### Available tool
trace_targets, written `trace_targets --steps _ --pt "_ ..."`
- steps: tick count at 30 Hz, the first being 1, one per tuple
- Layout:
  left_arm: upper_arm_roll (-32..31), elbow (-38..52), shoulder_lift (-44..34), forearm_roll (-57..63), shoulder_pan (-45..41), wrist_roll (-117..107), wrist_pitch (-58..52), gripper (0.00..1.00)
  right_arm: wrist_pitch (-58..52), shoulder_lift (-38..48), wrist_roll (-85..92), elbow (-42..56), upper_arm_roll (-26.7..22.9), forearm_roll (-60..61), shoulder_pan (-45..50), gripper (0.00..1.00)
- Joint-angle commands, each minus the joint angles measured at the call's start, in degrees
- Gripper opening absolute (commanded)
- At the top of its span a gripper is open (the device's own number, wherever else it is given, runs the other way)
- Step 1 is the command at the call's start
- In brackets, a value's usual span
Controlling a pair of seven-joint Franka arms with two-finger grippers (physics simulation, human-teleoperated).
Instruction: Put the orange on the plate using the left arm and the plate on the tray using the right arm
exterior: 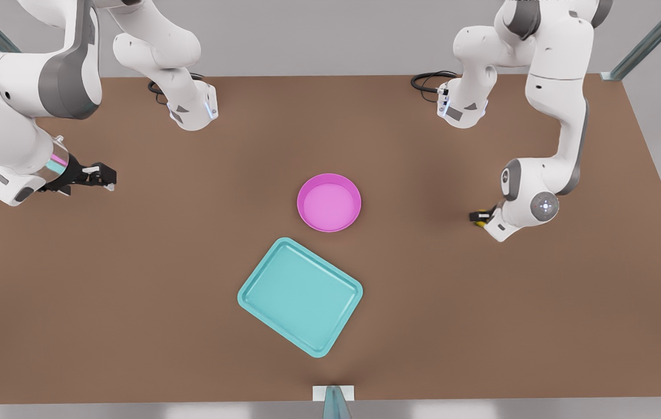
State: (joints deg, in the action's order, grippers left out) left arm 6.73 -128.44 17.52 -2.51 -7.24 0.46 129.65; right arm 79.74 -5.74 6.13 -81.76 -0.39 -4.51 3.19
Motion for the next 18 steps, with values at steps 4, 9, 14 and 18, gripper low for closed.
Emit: trace_targets --steps 4,9,14,18 --pt "0.3 -0.15 1.11 0.14 -0.06 -1.07 1.39 1.0 -0.02 -0.15 0.29 0.03 -0.05 0.03 -0.02 1.0" --pt "0.3 -0.15 3.13 0.14 -0.06 -1.07 1.22 1.0 -0.02 -0.24 0.29 0.03 -0.05 0.03 -0.02 1.0" --pt "0.3 -0.15 5.07 0.14 -0.06 -1.07 1.66 1.0 -0.02 -0.24 0.29 0.03 -0.05 0.03 -0.02 1.0" --pt "0.3 -0.15 6.38 0.05 0.03 -1.07 3.41 1.0 -0.02 -0.32 0.29 0.03 -0.05 0.03 -0.02 1.0"
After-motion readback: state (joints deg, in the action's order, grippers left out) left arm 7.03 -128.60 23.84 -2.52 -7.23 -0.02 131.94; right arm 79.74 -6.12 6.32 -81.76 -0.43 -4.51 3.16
